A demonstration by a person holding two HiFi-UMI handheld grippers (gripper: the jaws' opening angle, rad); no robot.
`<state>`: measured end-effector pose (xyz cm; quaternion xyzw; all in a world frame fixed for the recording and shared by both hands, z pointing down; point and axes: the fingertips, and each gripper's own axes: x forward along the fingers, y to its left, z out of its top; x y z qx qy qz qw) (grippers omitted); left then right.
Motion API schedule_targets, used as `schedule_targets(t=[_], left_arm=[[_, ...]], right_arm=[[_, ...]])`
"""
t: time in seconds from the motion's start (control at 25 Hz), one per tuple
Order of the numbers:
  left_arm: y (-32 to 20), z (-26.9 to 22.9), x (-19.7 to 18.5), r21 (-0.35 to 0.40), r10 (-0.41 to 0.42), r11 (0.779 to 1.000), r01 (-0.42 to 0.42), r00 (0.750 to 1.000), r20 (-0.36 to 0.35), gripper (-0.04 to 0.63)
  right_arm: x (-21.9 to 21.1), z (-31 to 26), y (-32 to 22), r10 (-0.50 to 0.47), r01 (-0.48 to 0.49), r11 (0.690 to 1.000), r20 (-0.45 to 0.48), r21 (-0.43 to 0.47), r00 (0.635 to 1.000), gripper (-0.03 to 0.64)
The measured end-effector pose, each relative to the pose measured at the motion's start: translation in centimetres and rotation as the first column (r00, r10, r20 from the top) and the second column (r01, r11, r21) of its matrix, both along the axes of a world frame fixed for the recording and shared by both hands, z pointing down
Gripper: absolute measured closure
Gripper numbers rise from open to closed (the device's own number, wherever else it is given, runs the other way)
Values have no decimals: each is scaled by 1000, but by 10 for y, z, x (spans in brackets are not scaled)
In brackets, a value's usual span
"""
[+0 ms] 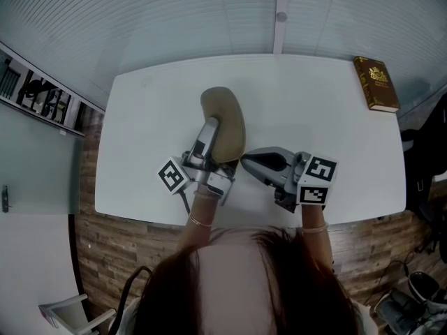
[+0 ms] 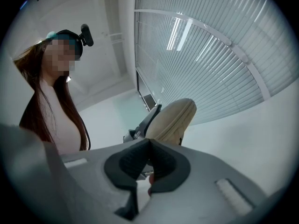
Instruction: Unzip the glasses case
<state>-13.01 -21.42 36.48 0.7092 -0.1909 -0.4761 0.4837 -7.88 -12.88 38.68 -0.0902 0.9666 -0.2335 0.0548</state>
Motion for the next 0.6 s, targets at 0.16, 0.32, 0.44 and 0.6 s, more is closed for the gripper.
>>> schedule_targets(t=[0.16, 0.32, 0.44, 0.6], left_arm=[[0, 2, -1, -17, -10, 1000, 10, 1000, -9, 305], [-2, 6, -3, -36, -23, 999, 22, 1000, -8, 305], [-1, 6, -5, -41, -28, 999, 27, 999, -18, 305], [-1, 5, -8, -45, -39, 998, 38, 999, -22, 305]], right_arm=[[-2, 0, 2, 3, -2, 1000, -15, 12, 1000, 615], [-6, 3, 3, 0, 1, 1000, -42, 29, 999, 614], [-9, 3, 4, -6, 8, 999, -43, 35, 999, 615], [-12, 1, 6, -12, 15, 998, -55, 56, 998, 614]])
